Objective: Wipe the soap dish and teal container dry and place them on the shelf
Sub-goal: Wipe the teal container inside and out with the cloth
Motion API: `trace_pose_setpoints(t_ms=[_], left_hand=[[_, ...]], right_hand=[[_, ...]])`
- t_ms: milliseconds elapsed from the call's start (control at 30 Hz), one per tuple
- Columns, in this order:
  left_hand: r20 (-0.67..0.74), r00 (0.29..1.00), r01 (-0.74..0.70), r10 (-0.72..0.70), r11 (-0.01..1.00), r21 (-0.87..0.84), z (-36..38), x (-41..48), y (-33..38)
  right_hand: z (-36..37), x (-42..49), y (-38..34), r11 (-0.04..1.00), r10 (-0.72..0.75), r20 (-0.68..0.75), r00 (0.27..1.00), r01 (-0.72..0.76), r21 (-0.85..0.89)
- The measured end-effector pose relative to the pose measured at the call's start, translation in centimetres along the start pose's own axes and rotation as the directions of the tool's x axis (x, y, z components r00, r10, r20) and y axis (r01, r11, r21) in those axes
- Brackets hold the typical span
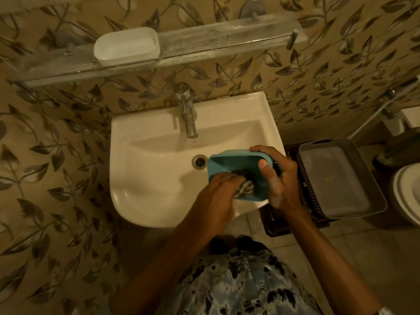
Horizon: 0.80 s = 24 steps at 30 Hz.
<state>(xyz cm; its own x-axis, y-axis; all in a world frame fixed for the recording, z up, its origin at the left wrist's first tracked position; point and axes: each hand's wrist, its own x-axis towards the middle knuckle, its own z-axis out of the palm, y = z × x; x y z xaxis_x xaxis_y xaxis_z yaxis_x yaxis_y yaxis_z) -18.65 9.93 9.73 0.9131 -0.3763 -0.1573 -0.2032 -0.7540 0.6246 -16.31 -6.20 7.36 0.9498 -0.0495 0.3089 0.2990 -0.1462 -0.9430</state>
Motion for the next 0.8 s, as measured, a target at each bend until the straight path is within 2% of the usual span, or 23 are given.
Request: trace_pose_setpoints(t_ms=[67, 133, 300, 433, 533, 633, 667, 700, 733, 800], left_hand=[[-0.052, 0.999, 0.023, -0.016, 0.992, 0.122, -0.2, -0.2, -0.8], [-0.065, 0.997, 0.038, -0.029, 0.989, 0.143, 0.2, -0.5, -0.6], [-0.055, 0.997, 0.046, -0.053, 0.991, -0.126, 0.7, -0.4, 2.3], [-0.017, 0.997, 0.067, -0.079, 0.925, -0.373, -0.3, 0.6, 4.1], [0.067, 0.98, 0.191, -0.189, 0.779, -0.598, -1.1, 1.0, 3.5], [0.218, 0.95, 0.295, -0.225, 0.412, -0.862, -1.4, 1.1, 2.6], [0.207, 0.953, 0.278, -0.22, 0.371, -0.886, -1.3, 1.0, 2.4], [0.152, 0.965, 0.233, -0.212, 0.442, -0.866, -1.2, 0.8, 2.3], [0.067, 0.982, 0.16, -0.177, 0.589, -0.792, -1.1, 0.6, 1.9], [-0.02, 1.0, -0.013, 0.003, 0.854, -0.52, -0.9, 0.3, 1.0]], right_hand=[[0.0, -0.1, 0.1, 1.0, 0.0, -0.001, 1.0, 0.0, 0.006], [0.1, 0.0, 0.2, 1.0, -0.01, -0.021, 1.0, 0.01, -0.003], [0.8, 0.4, 0.5, 1.0, -0.007, -0.049, 0.999, 0.006, -0.011], [0.9, 0.7, 0.7, 1.0, 0.011, -0.067, 0.998, -0.011, 0.002], [0.7, 0.9, 0.7, 1.0, -0.013, -0.047, 0.999, 0.013, -0.014], [0.9, 1.1, 0.6, 1.0, -0.023, -0.03, 0.999, 0.022, -0.02], [0.9, 1.1, 0.6, 0.999, -0.027, -0.024, 0.999, 0.027, -0.029], [1.0, 1.0, 0.6, 0.999, -0.031, -0.017, 0.999, 0.031, -0.039], [1.0, 1.0, 0.6, 0.999, -0.029, -0.01, 1.0, 0.028, -0.043], [0.9, 0.9, 0.6, 1.0, -0.001, 0.009, 1.0, 0.001, -0.025]])
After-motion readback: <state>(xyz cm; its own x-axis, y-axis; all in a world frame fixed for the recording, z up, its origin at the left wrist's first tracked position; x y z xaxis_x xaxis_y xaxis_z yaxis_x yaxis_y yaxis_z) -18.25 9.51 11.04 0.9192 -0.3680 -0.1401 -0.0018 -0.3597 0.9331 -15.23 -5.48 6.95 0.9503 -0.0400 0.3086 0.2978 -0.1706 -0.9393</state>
